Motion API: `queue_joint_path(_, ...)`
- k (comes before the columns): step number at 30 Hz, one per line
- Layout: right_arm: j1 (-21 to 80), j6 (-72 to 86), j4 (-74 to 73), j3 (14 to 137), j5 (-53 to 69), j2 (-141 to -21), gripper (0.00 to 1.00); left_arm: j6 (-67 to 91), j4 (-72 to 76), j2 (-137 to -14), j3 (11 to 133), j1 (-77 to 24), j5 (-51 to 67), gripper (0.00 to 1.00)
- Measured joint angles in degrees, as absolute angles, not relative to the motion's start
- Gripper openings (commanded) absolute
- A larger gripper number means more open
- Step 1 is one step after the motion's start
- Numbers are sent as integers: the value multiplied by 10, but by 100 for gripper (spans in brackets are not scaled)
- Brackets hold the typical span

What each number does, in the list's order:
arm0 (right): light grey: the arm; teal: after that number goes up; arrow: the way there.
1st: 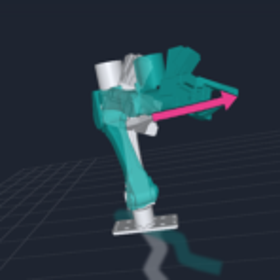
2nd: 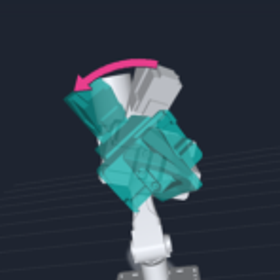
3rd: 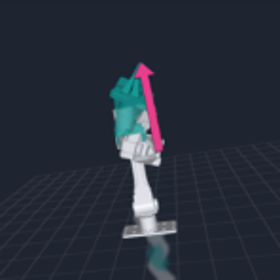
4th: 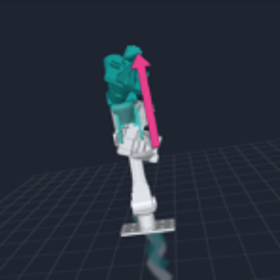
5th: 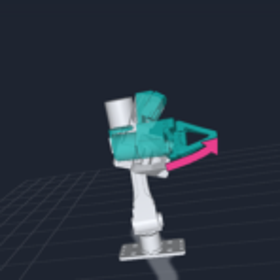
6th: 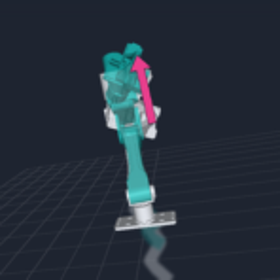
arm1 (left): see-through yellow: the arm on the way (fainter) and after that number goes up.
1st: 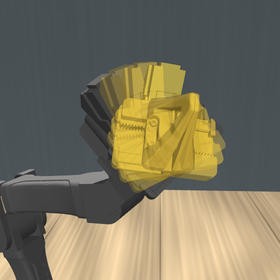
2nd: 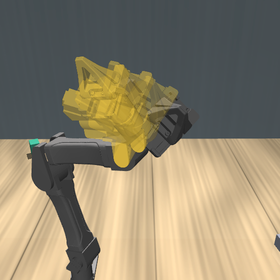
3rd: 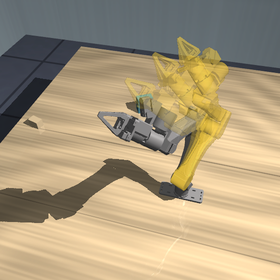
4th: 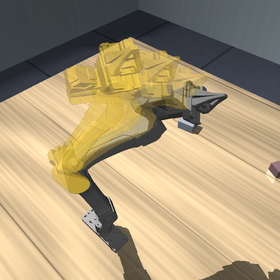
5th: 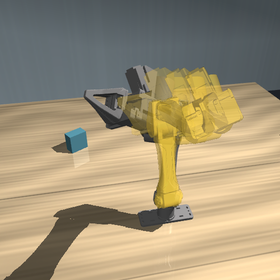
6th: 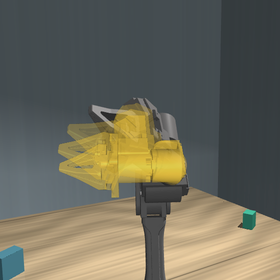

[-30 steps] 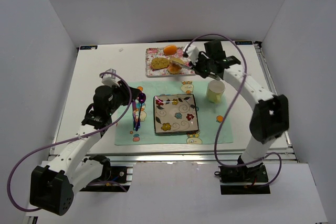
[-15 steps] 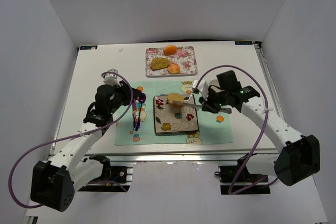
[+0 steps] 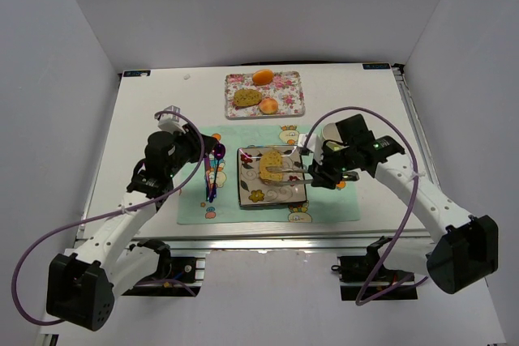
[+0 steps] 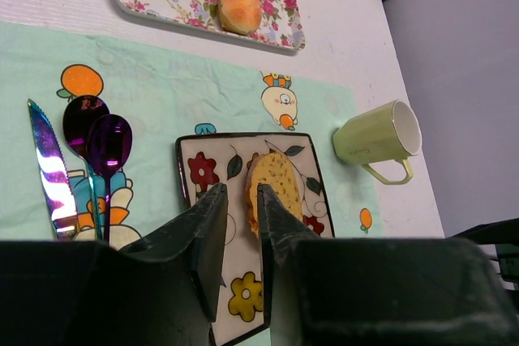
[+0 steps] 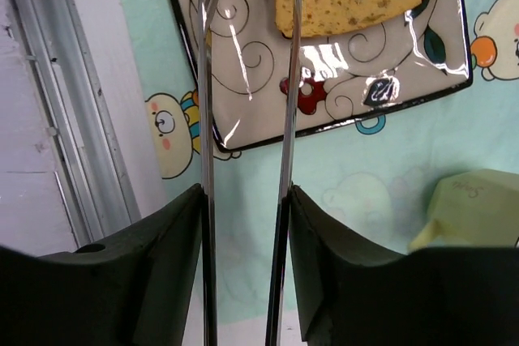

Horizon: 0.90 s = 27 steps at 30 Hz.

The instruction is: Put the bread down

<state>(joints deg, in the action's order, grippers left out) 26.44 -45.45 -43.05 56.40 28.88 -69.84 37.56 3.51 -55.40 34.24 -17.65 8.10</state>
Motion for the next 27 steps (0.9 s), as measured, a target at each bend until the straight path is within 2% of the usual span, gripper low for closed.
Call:
queue_joint_path(3, 265, -448, -440, 578, 307, -686, 7, 376, 35, -554, 342, -176, 81, 32)
queue_joint_path(5, 263, -421, -435, 602, 314, -682, 0, 376, 36, -554, 342, -176, 81, 32)
queue_joint_path(7, 237, -373, -406, 634, 317, -683, 0, 377, 37, -554, 342, -176, 81, 32)
queue_joint_path(9, 170, -307, -354, 659, 311, -695, 0, 378, 41, -556, 342, -176, 81, 32)
queue_joint_path(10, 126, -271, -327, 667, 307, -707, 1, 378, 43, -557, 342, -176, 82, 32)
queue_joint_path(12, 35, -207, -270, 670, 270, -739, 11, 378, 44, -558, 342, -176, 82, 32)
queue_joint_path(15, -50, -145, -150, 601, 161, -759, 19, 379, 52, -562, 342, -176, 82, 32)
queue_joint_path(20, -84, -105, -51, 488, 63, -837, 24, 381, 62, -579, 343, -176, 85, 32)
queue_joint_path(23, -100, -94, -26, 461, 41, -892, 36, 380, 61, -589, 345, -176, 87, 32)
queue_joint_path(26, -117, -99, -24, 455, 31, -919, 56, 380, 62, -596, 345, -176, 89, 32)
queue_joint_path(27, -121, -103, -24, 455, 32, -919, 73, 380, 62, -598, 345, -176, 90, 32)
